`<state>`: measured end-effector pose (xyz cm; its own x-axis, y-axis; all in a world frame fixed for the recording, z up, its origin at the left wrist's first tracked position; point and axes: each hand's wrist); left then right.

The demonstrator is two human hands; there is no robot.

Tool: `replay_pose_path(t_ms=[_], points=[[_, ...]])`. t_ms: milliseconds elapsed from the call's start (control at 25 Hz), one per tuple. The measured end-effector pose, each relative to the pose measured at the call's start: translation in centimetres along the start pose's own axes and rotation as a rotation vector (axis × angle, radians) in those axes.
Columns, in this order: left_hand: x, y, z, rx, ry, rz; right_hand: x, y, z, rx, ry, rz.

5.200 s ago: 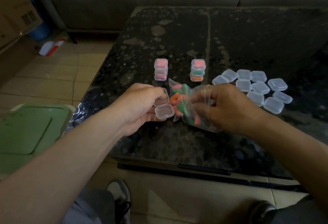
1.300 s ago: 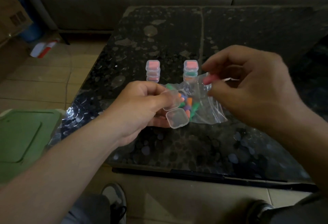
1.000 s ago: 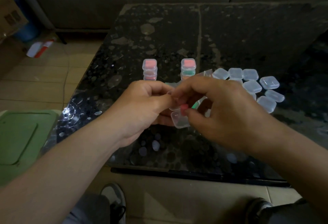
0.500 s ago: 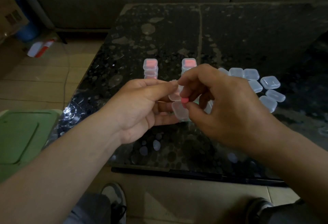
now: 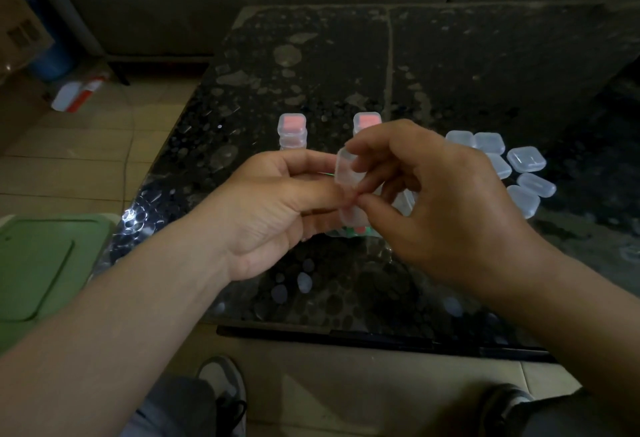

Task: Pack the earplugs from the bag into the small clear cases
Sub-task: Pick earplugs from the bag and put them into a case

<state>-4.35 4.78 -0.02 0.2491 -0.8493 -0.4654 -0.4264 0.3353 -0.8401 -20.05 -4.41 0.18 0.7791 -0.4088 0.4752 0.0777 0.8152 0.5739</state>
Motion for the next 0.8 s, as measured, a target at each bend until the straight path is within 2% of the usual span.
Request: replay_pose_path(t_ms=[80, 200, 320, 400, 680, 800], points=[[0.1, -0.2, 0.0, 0.063, -0.074, -0.025, 0.2, 0.0, 0.9, -0.013, -0.116, -0.009], [0.4, -0.9, 0.9, 0.134, -0.184, -0.062, 1.0, -1.0, 2.9, -0.092, -0.253, -0.194], [1.4, -1.1, 2.0, 0.166, -0.305, -0.055, 1.1, -2.9, 3.0, -0.195, -0.121, -0.47], [2.0, -1.0, 2.7, 0.211, -0.353, -0.037, 1.2, -3.4, 2.4, -0.199, -0.044, -0.579], [3.7, -0.6, 3.1, 0.196, -0.316, -0.006, 1.4, -3.1, 0.4, 0.226, 0.182, -0.701], [4.0, -0.4, 2.7, 0.167, -0.291, 0.007, 1.3, -2.9, -0.6, 0.297, 0.226, -0.678]])
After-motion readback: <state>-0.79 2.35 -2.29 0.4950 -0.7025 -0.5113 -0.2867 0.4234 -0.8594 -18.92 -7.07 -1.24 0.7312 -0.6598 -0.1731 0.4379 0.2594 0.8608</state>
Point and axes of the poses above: each hand's wrist, its own x-axis towards the middle knuckle, its own z-axis out of the back of the hand, y = z × x, and after that the axes turned 7 degrees about z, right-handed
